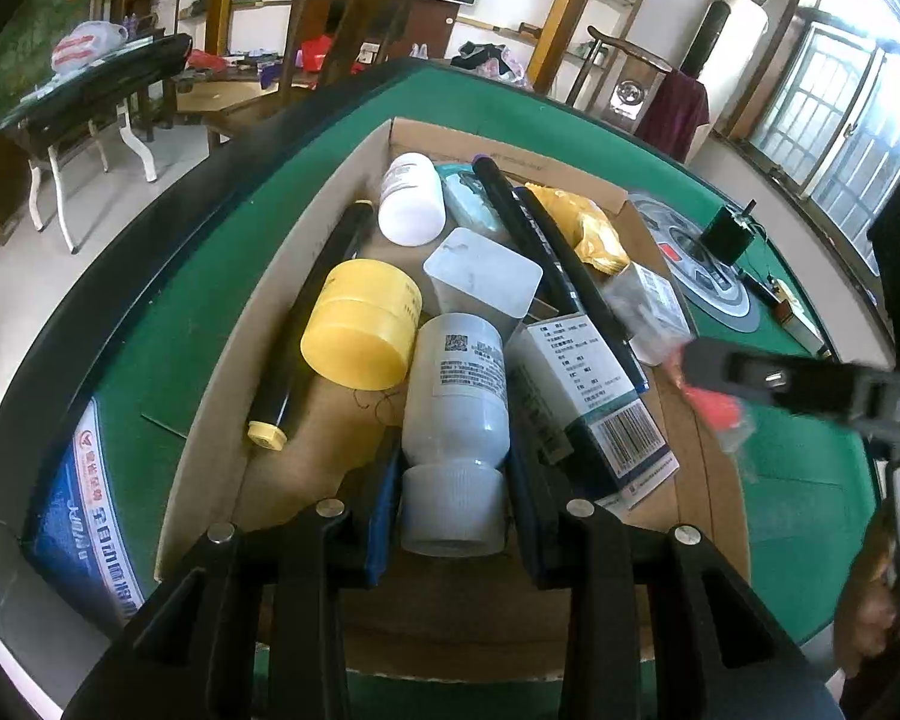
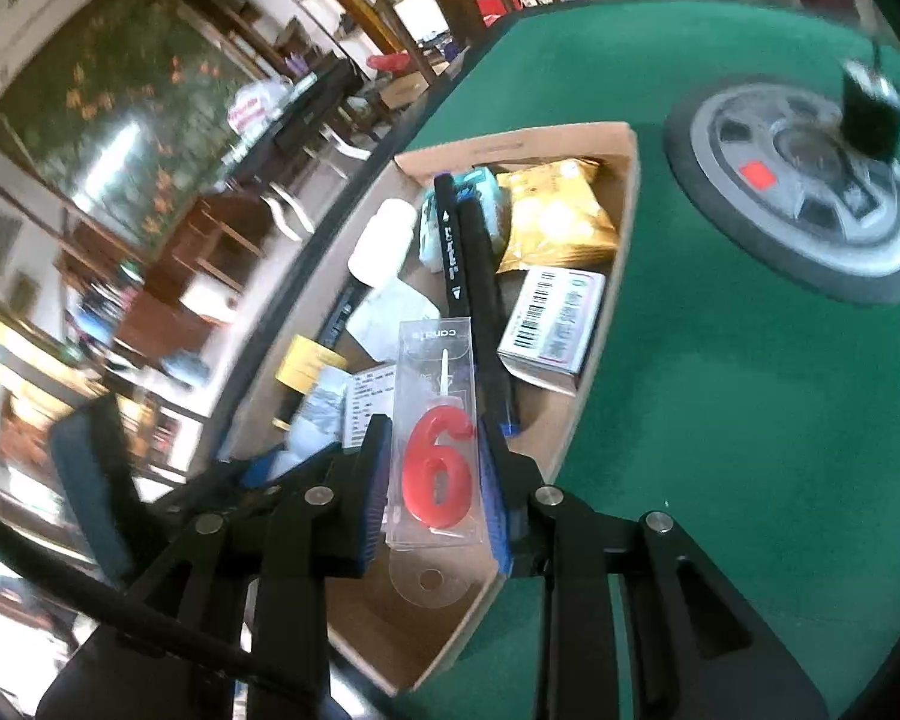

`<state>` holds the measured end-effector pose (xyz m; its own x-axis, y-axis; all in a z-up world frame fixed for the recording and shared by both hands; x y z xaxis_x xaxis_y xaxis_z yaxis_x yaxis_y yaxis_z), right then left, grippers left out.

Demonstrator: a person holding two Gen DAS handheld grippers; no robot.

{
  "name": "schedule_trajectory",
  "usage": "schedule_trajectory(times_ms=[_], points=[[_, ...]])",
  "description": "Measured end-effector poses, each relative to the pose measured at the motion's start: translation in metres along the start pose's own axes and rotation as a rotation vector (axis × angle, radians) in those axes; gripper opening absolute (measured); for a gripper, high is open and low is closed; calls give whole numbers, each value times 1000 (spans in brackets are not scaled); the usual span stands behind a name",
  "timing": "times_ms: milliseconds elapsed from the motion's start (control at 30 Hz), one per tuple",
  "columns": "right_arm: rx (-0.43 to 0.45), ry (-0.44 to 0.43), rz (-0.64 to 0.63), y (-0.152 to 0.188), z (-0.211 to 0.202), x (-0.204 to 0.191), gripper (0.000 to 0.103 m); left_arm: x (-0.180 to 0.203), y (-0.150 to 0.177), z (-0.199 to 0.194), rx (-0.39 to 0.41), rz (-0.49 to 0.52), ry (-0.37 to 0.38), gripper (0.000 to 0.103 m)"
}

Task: Organize objects
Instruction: 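Carry the white bottle and candle box into the tray and lower them, then open both tools and move them back over the table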

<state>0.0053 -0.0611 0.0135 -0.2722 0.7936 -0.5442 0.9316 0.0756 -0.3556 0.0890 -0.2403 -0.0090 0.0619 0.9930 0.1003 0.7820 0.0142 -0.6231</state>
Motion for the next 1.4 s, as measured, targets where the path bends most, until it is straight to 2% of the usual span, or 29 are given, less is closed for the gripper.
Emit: schedule_trajectory(times_ms=[100,167,333,467,633,700,800,1000,1200,1400], points=[[36,110,-86,6,10,-14,25,-4,1,-5,21,-22,28,29],[40,154,-122,8,18,-19,25,-8,1,-9,33,-34,44,29],[33,172,-124,8,21,-26,26,-15,-1,-23,88,-73,78,30],[19,179,-105,11,18,-25,26,-21,-1,-30,117,-103,85,44],[17,211,-95,14,12,-21,27,-25,0,-33,123,-121,94,52],[24,199,-80,15,5,-17,32,-22,-1,-35,121,-112,88,52],[47,180,-72,17,-6,-13,45,-14,-3,-38,121,-83,66,52],[118,186,-64,17,-29,-3,51,16,-15,-46,112,6,-15,52],[167,198,7,11,-53,29,52,67,-30,-48,99,147,-83,52],[227,209,49,10,-84,58,52,119,-42,-47,89,269,-111,52]])
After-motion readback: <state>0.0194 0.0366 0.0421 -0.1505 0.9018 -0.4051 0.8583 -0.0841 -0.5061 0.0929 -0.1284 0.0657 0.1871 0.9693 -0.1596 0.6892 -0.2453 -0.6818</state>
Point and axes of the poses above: each gripper's, at about its wrist camera, not at the fingertips, and z roughly the way its jaws point, x to its right, y to its underside, the point moved 1 cm from there along z, roughly the way its jaws point, and after that the axes turned 15 degrees about z, right-handed, at the moved point
